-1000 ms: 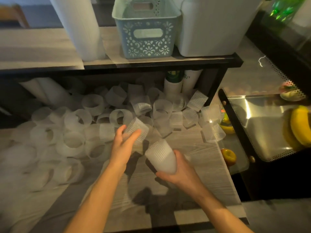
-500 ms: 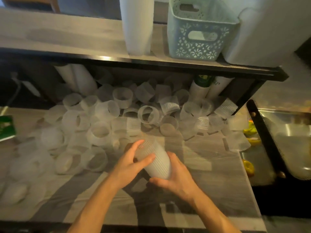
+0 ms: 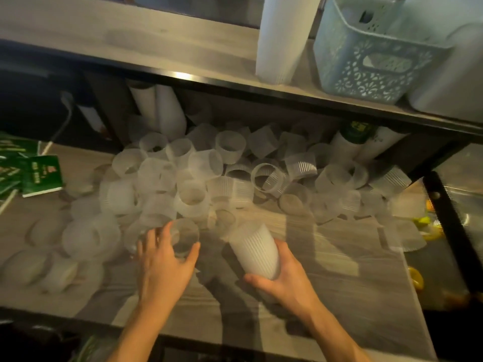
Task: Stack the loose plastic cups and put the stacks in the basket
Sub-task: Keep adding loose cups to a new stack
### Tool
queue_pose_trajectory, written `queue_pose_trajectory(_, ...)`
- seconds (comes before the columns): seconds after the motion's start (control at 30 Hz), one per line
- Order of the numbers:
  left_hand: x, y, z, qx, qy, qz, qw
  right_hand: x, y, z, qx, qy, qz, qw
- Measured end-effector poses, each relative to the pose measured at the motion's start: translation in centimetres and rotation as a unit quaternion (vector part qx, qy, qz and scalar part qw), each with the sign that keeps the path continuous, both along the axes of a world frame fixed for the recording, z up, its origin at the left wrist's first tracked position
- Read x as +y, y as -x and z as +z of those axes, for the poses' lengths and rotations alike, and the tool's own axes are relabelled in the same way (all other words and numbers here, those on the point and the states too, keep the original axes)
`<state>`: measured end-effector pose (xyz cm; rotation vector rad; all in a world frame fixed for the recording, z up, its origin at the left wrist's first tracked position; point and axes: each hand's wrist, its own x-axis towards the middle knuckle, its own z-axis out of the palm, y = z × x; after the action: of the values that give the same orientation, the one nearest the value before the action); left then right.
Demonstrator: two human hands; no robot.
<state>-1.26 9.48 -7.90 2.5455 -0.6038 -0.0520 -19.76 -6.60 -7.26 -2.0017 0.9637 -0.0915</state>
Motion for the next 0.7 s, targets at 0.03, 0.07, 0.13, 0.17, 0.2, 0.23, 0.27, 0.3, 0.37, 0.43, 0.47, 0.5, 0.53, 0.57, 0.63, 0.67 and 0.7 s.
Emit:
queue_pose_trajectory(0.03,0.2,-0.4,-0.2,-0.03,-0.052,-0.017,0.998,0.2,-0.2,0.0,-0.001,-0.003,0.001,1.0)
queue_pose_trajectory(0.07,0.3,-0.8,-0.6,-0.049,-0.092,-0.036,0.994,0.4,-0.3,-0.1,-0.003,-0.007,0.001,1.0)
queue_pose_trajectory(0.13,0.0,-1.7,-1.1,-0.07,-0.142,-0.073,0.985,1.0,-0.6,-0.2,-0.01,-0.01,0.003,1.0)
queue_pose_trajectory(0.17,-0.1,-2.0,-1.4,-0.077,-0.154,-0.083,0.982,1.2,-0.7,-0.2,-0.011,-0.011,0.005,1.0)
queue_pose_trajectory(0.2,-0.3,-2.3,-1.7,-0.085,-0.161,-0.089,0.979,1.4,-0.8,-0.2,-0.01,-0.012,0.008,1.0)
queue_pose_trajectory(0.23,-0.3,-2.6,-1.8,-0.097,-0.164,-0.092,0.977,1.5,-0.8,-0.2,-0.009,-0.014,0.009,1.0)
queue_pose_trajectory(0.27,-0.3,-2.8,-1.9,-0.105,-0.162,-0.095,0.977,1.7,-0.8,-0.2,-0.009,-0.016,0.009,1.0)
queue_pose_trajectory(0.3,-0.3,-2.9,-2.0,-0.108,-0.16,-0.097,0.976,1.8,-0.7,-0.1,-0.009,-0.017,0.008,1.0)
queue_pose_trajectory(0.37,-0.3,-2.9,-2.0,-0.104,-0.157,-0.098,0.977,1.8,-0.5,0.0,-0.007,-0.017,0.007,1.0)
queue_pose_trajectory(0.43,-0.4,-2.7,-2.1,-0.108,-0.144,-0.097,0.979,1.9,-0.4,0.1,0.0,-0.015,0.01,1.0)
queue_pose_trajectory(0.47,-0.4,-2.5,-2.2,-0.113,-0.132,-0.097,0.98,2.0,-0.3,0.2,0.002,-0.014,0.011,1.0)
queue_pose_trajectory(0.5,-0.4,-2.3,-2.2,-0.118,-0.115,-0.096,0.982,2.0,-0.3,0.2,0.002,-0.014,0.009,1.0)
queue_pose_trajectory(0.53,-0.3,-2.1,-2.1,-0.118,-0.093,-0.094,0.984,2.0,-0.2,0.2,0.004,-0.013,0.006,1.0)
queue_pose_trajectory(0.57,-0.2,-1.9,-1.8,-0.109,-0.068,-0.09,0.988,2.0,-0.1,0.3,0.005,-0.013,0.004,1.0)
queue_pose_trajectory(0.63,0.1,-1.6,-0.7,-0.064,-0.003,-0.072,0.995,2.1,0.0,0.4,0.012,-0.013,0.005,1.0)
queue_pose_trajectory(0.67,0.3,-1.5,-0.1,-0.028,0.047,-0.061,0.997,2.1,0.0,0.5,0.015,-0.011,0.007,1.0)
queue_pose_trajectory(0.7,0.5,-1.4,0.7,0.027,0.109,-0.051,0.992,2.0,0.0,0.6,0.019,-0.008,0.011,1.0)
